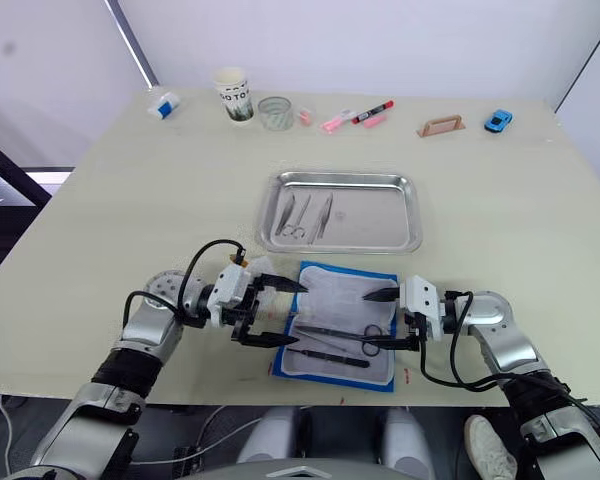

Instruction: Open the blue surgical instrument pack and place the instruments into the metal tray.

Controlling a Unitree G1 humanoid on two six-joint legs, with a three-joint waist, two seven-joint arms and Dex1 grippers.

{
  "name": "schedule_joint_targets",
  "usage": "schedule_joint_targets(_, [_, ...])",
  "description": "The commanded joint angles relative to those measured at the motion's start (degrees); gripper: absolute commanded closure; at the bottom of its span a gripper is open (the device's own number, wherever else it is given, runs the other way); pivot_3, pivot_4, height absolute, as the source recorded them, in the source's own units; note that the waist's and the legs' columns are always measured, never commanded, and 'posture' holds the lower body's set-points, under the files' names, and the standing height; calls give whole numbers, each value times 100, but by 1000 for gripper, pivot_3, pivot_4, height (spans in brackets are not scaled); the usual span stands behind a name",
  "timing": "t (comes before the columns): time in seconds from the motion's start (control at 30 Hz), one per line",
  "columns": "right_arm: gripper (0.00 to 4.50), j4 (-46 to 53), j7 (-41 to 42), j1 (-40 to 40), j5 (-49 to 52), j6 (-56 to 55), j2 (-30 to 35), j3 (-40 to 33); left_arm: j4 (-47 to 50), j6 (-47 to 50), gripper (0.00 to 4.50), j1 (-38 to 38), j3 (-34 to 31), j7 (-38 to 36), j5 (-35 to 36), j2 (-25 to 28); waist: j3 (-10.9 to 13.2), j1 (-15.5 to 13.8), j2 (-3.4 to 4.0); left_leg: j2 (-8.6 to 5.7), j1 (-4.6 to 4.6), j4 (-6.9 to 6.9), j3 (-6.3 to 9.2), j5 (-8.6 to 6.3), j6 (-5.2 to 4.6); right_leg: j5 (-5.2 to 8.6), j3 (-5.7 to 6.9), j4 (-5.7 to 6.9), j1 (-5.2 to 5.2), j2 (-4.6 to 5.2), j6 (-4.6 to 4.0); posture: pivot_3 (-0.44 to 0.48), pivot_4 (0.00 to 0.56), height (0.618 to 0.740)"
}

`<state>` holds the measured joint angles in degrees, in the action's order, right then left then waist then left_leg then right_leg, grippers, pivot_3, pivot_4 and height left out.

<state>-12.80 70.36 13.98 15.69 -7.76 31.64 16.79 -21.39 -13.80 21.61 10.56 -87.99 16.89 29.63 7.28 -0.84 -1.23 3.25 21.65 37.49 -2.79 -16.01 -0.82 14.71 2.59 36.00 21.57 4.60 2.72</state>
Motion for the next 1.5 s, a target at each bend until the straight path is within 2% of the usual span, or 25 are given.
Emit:
schedule_joint_targets(0.03, [752,-345,-120,-218,-525,239,81,216,-48,19,82,13,197,133,-190,-153,-9,-1,8,0,0,0,1,0,0,0,0,0,0,-1,0,0,150,740])
schedule_joint_targets(0.1, [752,-351,-127,-217,-527,241,76,216,123,174,82,28,244,212,-220,-185,-13,-1,13,0,0,1,1,0,0,0,0,1,0,-1,0,0,150,740])
schedule_joint_targets(0.4, [752,-394,-135,-190,-541,220,55,227,-432,56,82,267,473,250,-830,-36,-36,-1,26,0,-1,2,3,0,0,0,-1,3,-1,-4,1,0,150,740])
schedule_joint_targets(0.67, [752,-390,-147,-181,-537,223,50,204,-710,-100,82,249,713,470,-1213,-200,-89,-8,70,-2,-2,2,3,0,-1,1,-6,3,-3,-6,-2,0,150,740])
schedule_joint_targets(1.07, [752,-223,-197,-248,-501,270,76,159,-1365,-449,82,184,786,342,-1362,-170,-185,-12,117,-4,-12,1,5,0,-1,12,-8,2,-13,-7,-18,0,150,740])
schedule_joint_targets(1.2, [752,-14,-213,-242,-333,475,104,44,-1489,-521,82,230,786,331,-1370,-171,-202,-11,129,-4,-13,0,5,0,-1,12,-8,2,-13,-7,-19,0,150,740])
schedule_joint_targets(1.4, [752,996,-166,-278,279,1292,309,-358,-1589,-590,82,291,807,329,-1399,-130,-203,-12,147,-4,-10,0,6,0,-1,13,-8,2,-11,-7,-20,0,150,740])
schedule_joint_targets(1.5, [6,1618,-202,-275,754,1851,418,-651,-1620,-631,0,310,811,293,-1396,-106,-191,-14,164,-4,-7,0,7,0,-1,13,-8,2,-8,-6,-20,0,150,740])
